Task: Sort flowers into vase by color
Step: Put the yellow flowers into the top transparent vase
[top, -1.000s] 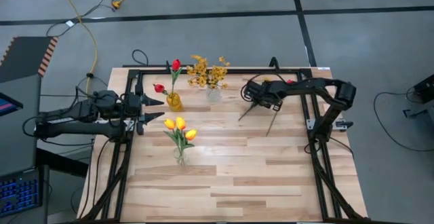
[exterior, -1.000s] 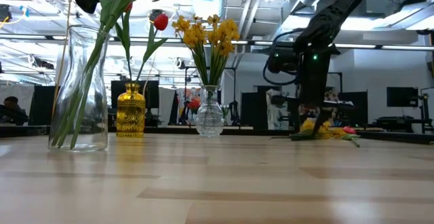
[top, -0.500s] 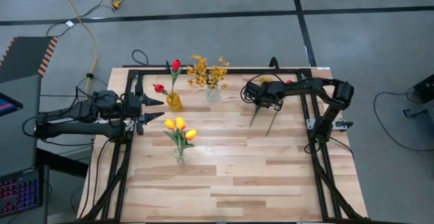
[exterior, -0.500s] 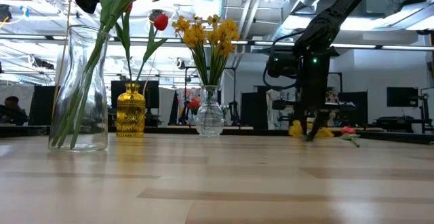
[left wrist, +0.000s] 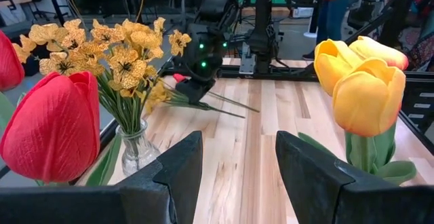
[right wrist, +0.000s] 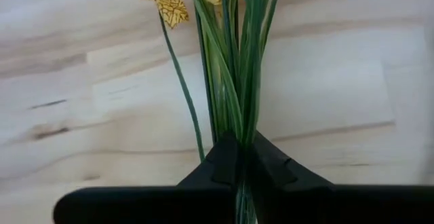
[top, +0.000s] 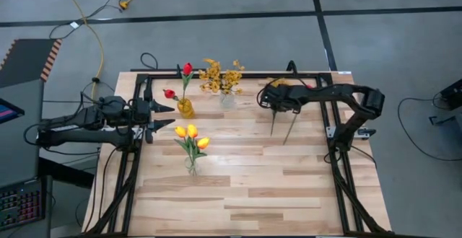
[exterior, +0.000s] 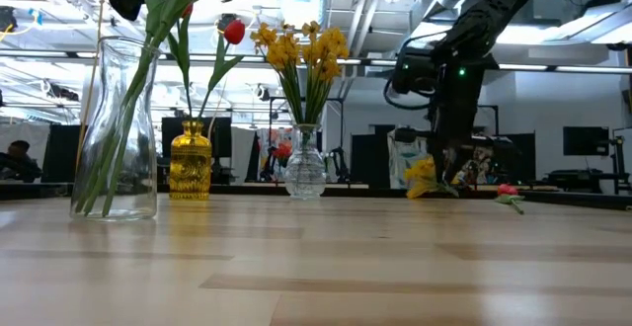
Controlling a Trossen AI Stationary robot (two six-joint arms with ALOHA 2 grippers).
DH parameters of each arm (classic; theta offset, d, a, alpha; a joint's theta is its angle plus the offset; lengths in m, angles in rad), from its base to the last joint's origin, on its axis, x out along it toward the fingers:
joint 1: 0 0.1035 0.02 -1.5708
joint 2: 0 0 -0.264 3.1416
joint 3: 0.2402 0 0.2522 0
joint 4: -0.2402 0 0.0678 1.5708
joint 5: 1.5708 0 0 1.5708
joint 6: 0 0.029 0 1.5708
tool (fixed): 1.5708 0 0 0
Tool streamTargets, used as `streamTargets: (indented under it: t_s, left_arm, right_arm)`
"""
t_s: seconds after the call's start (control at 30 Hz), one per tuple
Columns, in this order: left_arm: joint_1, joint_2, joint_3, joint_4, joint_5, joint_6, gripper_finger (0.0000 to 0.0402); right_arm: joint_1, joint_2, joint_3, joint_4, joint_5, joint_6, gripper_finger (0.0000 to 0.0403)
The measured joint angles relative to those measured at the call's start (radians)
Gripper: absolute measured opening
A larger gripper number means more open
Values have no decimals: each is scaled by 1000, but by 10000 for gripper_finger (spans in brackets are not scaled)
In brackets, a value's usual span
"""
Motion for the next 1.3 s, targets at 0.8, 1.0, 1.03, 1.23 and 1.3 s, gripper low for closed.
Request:
streamTargets:
  t_s: [0.8,1.0,1.03,1.23,1.3]
  left_arm:
    - [0,0,0,29,0,0,176]
    - [0,0,0,29,-1,0,176]
    - [0,0,0,29,-1,0,176]
    - [0,0,0,29,-1,-8,176]
    - [0,0,0,29,-1,-8,176]
  right_arm:
    - [185,-450,2,312,290,-548,43]
    - [201,-439,3,546,200,-775,43]
    - [193,-439,2,570,165,-804,43]
    - [134,-439,3,703,-12,-922,43]
    - [117,-439,3,745,-60,-954,43]
